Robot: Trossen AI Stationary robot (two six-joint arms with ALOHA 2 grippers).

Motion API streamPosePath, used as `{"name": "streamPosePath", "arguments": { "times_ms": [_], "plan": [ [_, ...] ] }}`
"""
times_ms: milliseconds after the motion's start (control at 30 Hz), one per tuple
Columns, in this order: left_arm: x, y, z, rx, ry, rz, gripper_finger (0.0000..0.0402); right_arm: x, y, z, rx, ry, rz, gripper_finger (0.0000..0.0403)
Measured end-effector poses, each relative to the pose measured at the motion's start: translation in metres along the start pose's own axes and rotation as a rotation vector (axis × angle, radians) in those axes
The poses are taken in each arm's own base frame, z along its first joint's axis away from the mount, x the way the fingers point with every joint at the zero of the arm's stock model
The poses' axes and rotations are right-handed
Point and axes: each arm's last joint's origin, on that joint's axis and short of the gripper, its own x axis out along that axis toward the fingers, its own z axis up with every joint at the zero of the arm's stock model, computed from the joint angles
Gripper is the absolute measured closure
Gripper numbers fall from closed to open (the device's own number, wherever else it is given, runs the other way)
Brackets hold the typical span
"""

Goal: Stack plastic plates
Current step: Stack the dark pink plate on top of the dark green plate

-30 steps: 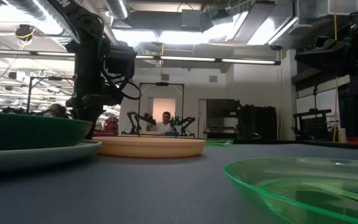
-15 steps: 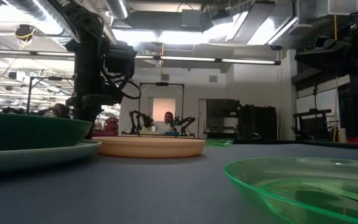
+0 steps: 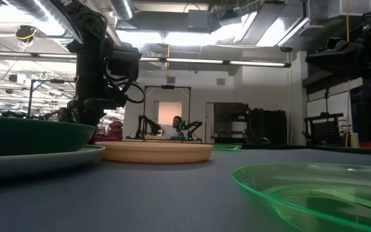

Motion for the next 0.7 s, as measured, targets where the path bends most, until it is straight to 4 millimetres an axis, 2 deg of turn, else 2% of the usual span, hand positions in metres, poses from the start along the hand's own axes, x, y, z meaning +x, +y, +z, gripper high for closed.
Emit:
{"name": "streamPosePath", "arguments": {
  "times_ms": [167,700],
  "plan": [
    [-0.010,-0.008,-0.003,0.040,0.040,0.037,0.0399,0.000,0.000,0.000,0.000,0.000,0.000,0.0402],
    [-0.089,-0.044,0.014,0.140,-0.060,0.072,0.0399,0.000,0.000,0.000,0.000,0.000,0.000,0.0402]
  ]
}}
